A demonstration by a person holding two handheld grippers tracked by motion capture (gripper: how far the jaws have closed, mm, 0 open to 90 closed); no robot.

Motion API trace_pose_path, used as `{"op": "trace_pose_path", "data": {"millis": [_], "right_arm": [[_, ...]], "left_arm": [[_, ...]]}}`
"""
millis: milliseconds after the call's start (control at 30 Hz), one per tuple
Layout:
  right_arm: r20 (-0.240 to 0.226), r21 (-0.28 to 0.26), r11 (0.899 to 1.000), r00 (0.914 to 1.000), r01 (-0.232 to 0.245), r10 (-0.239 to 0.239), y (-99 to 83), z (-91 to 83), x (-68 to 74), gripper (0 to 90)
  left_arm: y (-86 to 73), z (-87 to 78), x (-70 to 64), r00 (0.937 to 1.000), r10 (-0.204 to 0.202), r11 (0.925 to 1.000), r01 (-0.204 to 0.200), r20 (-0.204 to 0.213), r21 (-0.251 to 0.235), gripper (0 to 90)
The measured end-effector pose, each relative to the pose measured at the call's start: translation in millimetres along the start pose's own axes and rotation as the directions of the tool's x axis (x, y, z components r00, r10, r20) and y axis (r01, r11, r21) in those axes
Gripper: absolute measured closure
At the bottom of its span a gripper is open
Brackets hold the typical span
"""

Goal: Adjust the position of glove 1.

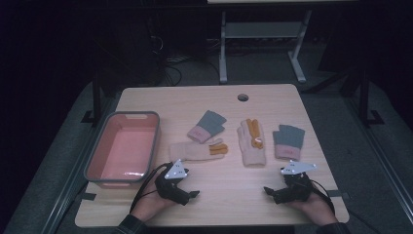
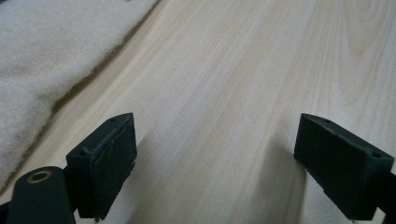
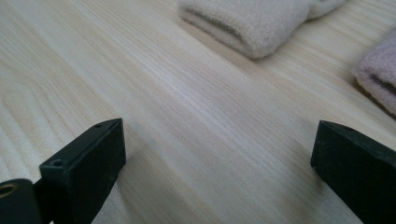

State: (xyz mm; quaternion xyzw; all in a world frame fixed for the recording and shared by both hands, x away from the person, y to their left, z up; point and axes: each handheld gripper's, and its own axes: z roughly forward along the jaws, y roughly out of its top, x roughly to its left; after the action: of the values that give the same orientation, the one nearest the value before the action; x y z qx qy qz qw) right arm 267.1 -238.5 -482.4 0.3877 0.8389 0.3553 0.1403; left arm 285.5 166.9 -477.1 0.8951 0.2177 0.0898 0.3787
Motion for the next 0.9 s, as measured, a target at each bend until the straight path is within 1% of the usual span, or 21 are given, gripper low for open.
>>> {"op": "trace_pose_path", "data": {"millis": [233,333,433,467,500,533,567,600,633,667,733,800,833,867,900], "right_arm": [[0.000,0.001,1.000,1.0000,0.000,0.000,0.1,0.0,-0.1,3.0],[0.001,0.002,1.000,1.0000,-0.002,0.002,0.1,-0.1,0.1,3.0],[-0.001,0.005,1.000,1.0000,-0.006,0.006,0.1,-0.2,0.4,3.0],[-0.001,0.005,1.000,1.0000,-0.006,0.006,0.2,-0.2,0.4,2.9],[-0.001,0.005,1.000,1.0000,-0.006,0.006,0.2,-0.2,0.4,3.0],[-0.001,0.005,1.000,1.0000,-0.004,0.004,0.3,0.1,0.3,2.5],[-0.001,0.005,1.000,1.0000,-0.004,0.004,0.3,0.1,0.3,2.5],[-0.002,0.004,1.000,1.0000,0.003,-0.003,1.0,1.0,-0.1,2.5],[-0.001,0.004,1.000,1.0000,0.001,-0.001,1.1,1.1,0.0,2.5],[-0.002,0.004,1.000,1.0000,0.002,-0.002,1.0,1.1,-0.1,2.5],[-0.002,0.004,1.000,1.0000,0.002,-0.002,1.0,1.1,-0.1,2.5],[-0.002,0.004,1.000,1.0000,0.002,-0.002,1.0,1.1,-0.1,2.5],[-0.002,0.004,1.000,1.0000,0.002,-0.002,1.0,1.1,-0.1,2.5],[-0.001,0.004,1.000,1.0000,0.002,-0.002,1.0,1.1,-0.1,2.5],[-0.001,0.004,1.000,1.0000,0.002,-0.002,1.0,1.1,-0.1,2.5]], "left_arm": [[0.6,0.8,-1.1,0.9998,-0.013,0.9999,0.013,-0.012,-0.002,12.3],[2.4,1.1,-1.6,0.9997,-0.019,0.9998,0.019,-0.015,0.007,12.4],[3.8,0.4,-2.0,0.9996,-0.022,0.9996,0.023,-0.020,0.018,14.2],[4.6,0.2,-2.8,0.9992,-0.032,0.9994,0.033,-0.022,0.014,15.6],[5.9,-1.3,-2.7,0.9996,-0.024,0.9995,0.024,-0.013,0.019,20.7],[7.2,-2.0,-3.3,0.9998,-0.018,0.9996,0.018,-0.011,0.023,30.9],[7.2,-2.0,-3.3,0.9998,-0.018,0.9996,0.018,-0.011,0.023,33.6],[9.9,-4.1,-3.2,0.9992,-0.040,0.9988,0.040,0.002,0.029,42.6],[11.1,-4.4,-2.7,0.9989,-0.047,0.9985,0.047,0.003,0.029,47.5],[12.8,-4.6,-2.2,0.9984,-0.056,0.9980,0.056,0.006,0.031,50.2],[17.1,-5.1,-1.5,0.9982,-0.059,0.9974,0.060,-0.012,0.041,60.1],[22.2,-4.9,0.1,0.9967,-0.074,0.9958,0.076,-0.033,0.051,72.9],[22.2,-4.9,0.1,0.9967,-0.074,0.9958,0.076,-0.033,0.051,78.4],[25.6,-6.0,2.6,0.9959,-0.081,0.9951,0.083,-0.040,0.054,85.9],[25.6,-6.0,2.6,0.9959,-0.081,0.9951,0.083,-0.040,0.054,89.3]]}}
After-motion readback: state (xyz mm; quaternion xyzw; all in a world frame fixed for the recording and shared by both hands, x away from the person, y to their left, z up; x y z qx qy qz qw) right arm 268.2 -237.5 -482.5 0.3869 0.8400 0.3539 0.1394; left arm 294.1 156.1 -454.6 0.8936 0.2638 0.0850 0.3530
